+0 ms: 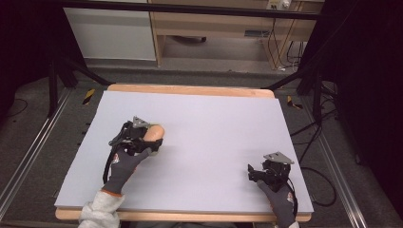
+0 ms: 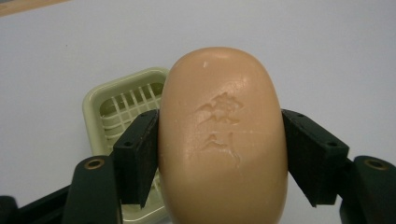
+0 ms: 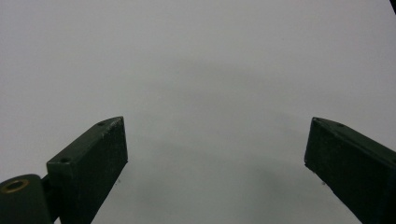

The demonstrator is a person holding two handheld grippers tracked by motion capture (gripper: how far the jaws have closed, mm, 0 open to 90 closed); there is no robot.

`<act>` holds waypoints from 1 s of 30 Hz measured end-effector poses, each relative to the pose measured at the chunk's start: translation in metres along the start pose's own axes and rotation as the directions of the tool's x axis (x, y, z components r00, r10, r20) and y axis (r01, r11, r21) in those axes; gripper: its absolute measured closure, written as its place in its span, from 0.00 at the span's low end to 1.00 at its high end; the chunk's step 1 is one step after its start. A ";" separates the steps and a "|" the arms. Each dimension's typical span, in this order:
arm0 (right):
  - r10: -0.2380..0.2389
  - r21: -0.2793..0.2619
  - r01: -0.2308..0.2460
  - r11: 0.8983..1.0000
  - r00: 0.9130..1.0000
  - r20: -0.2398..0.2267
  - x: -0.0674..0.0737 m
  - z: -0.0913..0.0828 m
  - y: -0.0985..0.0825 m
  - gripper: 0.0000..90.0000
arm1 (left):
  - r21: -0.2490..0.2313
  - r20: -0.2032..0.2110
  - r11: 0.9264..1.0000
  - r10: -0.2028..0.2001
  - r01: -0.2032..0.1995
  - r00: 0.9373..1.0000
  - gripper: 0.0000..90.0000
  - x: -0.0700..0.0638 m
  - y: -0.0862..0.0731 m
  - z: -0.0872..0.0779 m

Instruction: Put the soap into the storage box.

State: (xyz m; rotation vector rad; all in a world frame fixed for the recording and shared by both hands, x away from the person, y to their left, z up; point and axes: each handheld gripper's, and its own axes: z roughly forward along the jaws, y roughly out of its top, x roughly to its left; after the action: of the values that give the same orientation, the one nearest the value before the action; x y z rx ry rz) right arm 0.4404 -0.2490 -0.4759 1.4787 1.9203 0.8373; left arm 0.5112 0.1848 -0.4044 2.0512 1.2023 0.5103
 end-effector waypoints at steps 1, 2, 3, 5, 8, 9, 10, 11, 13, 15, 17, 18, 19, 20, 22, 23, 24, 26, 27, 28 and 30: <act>0.001 -0.001 -0.001 1.000 1.000 0.000 0.000 0.000 0.000 0.07 | 0.003 -0.001 1.000 -0.001 0.001 1.000 0.35 0.001 0.000 0.001; 0.001 -0.001 -0.001 1.000 1.000 0.001 0.000 0.000 0.000 0.07 | 0.000 -0.003 1.000 -0.010 0.010 1.000 0.35 0.002 0.001 0.002; 0.002 0.001 -0.002 1.000 1.000 0.002 0.000 0.001 0.000 0.07 | 0.008 -0.005 1.000 -0.006 0.006 1.000 0.35 0.003 0.001 0.003; 0.002 0.001 -0.002 1.000 1.000 0.002 0.000 0.001 0.000 0.07 | 0.006 -0.009 1.000 -0.014 0.014 1.000 0.35 0.005 0.003 0.004; 0.007 0.003 -0.007 1.000 1.000 0.002 0.000 0.001 0.000 0.07 | 0.005 -0.013 1.000 -0.023 0.023 1.000 0.35 0.009 0.005 0.006; 0.008 0.003 -0.008 1.000 1.000 0.003 0.000 0.001 0.000 0.07 | 0.009 -0.014 1.000 -0.023 0.023 1.000 0.35 0.010 0.006 0.007; 0.010 0.004 -0.010 1.000 1.000 0.006 0.001 0.001 0.000 0.07 | 0.010 -0.018 1.000 -0.025 0.025 1.000 0.35 0.011 0.006 0.008; 0.005 0.003 -0.005 1.000 1.000 0.005 0.000 0.001 0.000 0.07 | 0.010 -0.021 1.000 -0.029 0.029 0.999 0.35 0.012 0.006 0.009; 0.003 0.005 -0.003 1.000 1.000 0.007 0.000 0.001 0.000 0.07 | 0.011 -0.024 0.999 -0.034 0.034 0.999 0.35 0.014 0.007 0.011; 0.000 0.004 0.000 1.000 1.000 0.008 0.001 0.002 0.000 0.07 | 0.010 -0.026 0.999 -0.040 0.040 0.999 0.35 0.015 0.007 0.013; -0.006 0.003 0.006 1.000 1.000 0.007 0.001 0.002 0.000 0.07 | 0.009 -0.031 0.999 -0.041 0.041 0.999 0.35 0.017 0.007 0.015; -0.004 0.003 0.004 1.000 1.000 0.007 0.001 0.002 0.001 0.07 | 0.009 -0.032 0.999 -0.041 0.041 0.999 0.35 0.018 0.007 0.016; -0.002 0.006 0.001 1.000 1.000 0.005 0.001 0.002 0.001 0.07 | 0.008 -0.033 0.999 -0.048 0.048 0.998 0.35 0.018 0.007 0.017; 0.002 0.007 -0.002 1.000 1.000 0.005 0.002 0.002 0.001 0.07 | 0.004 -0.035 0.999 -0.052 0.052 0.998 0.35 0.018 0.007 0.018; 0.000 0.007 0.000 1.000 1.000 0.005 0.002 0.002 0.001 0.07 | 0.008 -0.035 0.999 -0.047 0.048 0.998 0.35 0.020 0.007 0.019; 0.001 0.006 -0.001 1.000 1.000 0.005 0.003 0.002 0.001 0.07 | 0.007 -0.035 0.999 -0.050 0.051 0.998 0.35 0.020 0.007 0.020; 0.001 0.003 -0.001 1.000 1.000 0.005 0.002 0.002 0.001 0.07 | 0.007 -0.037 0.999 -0.050 0.050 0.998 0.35 0.020 0.006 0.021; 0.000 0.002 0.000 1.000 1.000 0.002 0.002 0.001 0.001 0.07 | 0.009 -0.043 0.999 -0.053 0.054 0.998 0.35 0.022 0.005 0.022; 0.003 0.001 -0.003 1.000 1.000 0.003 0.002 0.001 0.001 0.07 | 0.013 -0.043 0.998 -0.055 0.056 0.998 0.35 0.024 0.004 0.022; 0.001 -0.002 -0.001 1.000 1.000 0.003 0.001 0.000 0.001 0.07 | 0.014 -0.046 0.998 -0.058 0.058 0.997 0.35 0.025 0.003 0.023; 0.003 -0.006 -0.003 1.000 1.000 0.002 0.000 -0.001 0.001 0.07 | 0.017 -0.051 0.998 -0.064 0.065 0.997 0.35 0.028 0.002 0.023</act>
State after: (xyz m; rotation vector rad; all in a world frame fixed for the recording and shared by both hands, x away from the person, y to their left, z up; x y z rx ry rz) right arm 0.4404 -0.2487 -0.4750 1.4779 1.9133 0.8424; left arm 0.5408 0.1999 -0.4188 2.0191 1.3029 0.5252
